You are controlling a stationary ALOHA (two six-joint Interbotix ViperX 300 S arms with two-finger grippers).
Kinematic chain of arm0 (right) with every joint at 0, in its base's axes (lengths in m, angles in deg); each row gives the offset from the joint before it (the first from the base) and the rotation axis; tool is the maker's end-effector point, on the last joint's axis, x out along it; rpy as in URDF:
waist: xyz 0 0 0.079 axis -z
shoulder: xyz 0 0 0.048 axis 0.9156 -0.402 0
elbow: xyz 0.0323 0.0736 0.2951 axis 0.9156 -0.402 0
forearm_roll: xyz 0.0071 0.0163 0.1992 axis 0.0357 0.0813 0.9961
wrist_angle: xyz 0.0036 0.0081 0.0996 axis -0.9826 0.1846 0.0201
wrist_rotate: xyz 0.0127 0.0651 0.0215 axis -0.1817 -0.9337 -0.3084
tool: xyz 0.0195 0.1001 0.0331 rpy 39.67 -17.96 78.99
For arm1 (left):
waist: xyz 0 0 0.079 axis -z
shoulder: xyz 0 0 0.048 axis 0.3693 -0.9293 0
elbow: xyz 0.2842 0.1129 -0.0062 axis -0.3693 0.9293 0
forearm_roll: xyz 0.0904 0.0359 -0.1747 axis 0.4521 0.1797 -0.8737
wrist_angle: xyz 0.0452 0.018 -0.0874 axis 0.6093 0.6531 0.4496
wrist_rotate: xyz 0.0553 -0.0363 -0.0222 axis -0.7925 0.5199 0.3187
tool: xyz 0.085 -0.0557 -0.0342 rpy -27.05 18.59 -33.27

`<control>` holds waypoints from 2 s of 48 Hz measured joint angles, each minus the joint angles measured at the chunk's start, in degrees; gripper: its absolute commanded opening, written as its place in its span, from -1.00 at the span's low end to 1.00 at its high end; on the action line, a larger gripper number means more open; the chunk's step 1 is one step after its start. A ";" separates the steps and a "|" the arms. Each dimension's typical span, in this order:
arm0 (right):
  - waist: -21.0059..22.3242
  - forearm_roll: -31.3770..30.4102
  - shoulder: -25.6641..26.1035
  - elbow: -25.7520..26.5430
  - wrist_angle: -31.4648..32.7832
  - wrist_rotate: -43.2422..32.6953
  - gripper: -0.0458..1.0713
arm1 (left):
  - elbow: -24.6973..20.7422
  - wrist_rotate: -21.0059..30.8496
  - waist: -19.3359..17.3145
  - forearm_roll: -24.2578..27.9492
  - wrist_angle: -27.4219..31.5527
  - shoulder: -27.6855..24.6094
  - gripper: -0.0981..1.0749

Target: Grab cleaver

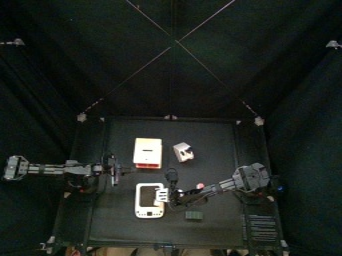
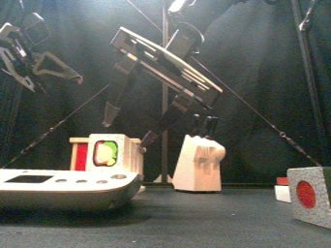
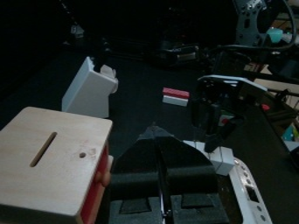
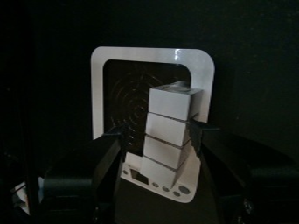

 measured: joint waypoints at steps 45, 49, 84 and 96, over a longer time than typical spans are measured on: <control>6.94 -19.25 26.72 -14.24 9.84 16.61 0.66 | 0.18 0.00 -1.58 -1.67 0.09 -0.09 -0.84; 9.05 -14.59 26.72 -12.66 10.81 23.91 0.66 | 0.18 0.09 -1.58 -1.67 0.09 0.00 -0.84; 18.81 3.08 23.73 -9.58 13.27 47.99 0.65 | 0.79 0.09 -1.76 -2.29 0.00 0.00 -0.84; 19.60 3.16 23.73 -11.43 13.62 48.08 0.65 | 0.70 0.09 -1.76 -2.29 0.09 0.00 -0.84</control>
